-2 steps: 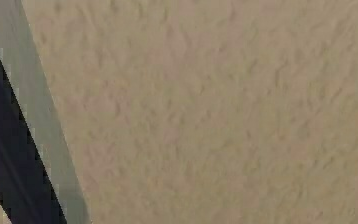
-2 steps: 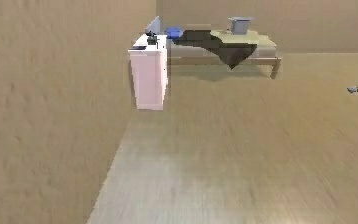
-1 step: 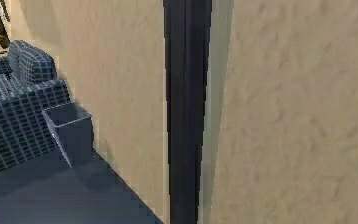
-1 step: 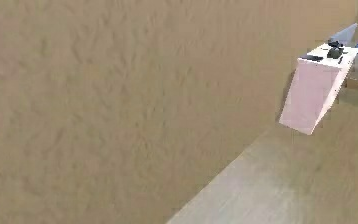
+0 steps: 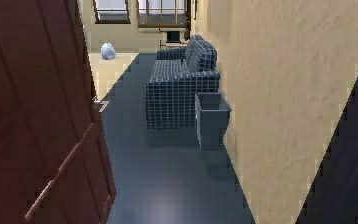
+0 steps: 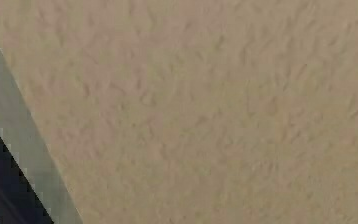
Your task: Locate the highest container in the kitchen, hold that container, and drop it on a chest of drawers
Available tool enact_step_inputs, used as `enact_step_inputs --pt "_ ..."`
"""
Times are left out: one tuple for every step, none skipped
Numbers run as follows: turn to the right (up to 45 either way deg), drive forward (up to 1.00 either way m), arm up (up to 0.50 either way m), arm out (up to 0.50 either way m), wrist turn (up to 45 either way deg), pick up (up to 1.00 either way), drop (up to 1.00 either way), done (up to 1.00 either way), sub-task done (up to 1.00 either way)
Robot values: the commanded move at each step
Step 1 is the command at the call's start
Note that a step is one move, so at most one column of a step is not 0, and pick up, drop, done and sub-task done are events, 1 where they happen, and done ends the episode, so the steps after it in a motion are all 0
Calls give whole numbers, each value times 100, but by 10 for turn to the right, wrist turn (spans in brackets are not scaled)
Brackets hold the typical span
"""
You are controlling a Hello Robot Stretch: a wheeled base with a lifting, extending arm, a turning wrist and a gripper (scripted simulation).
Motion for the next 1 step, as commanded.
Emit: enact_step_inputs --pt "0 55 0 0 0 0 0 0 0"
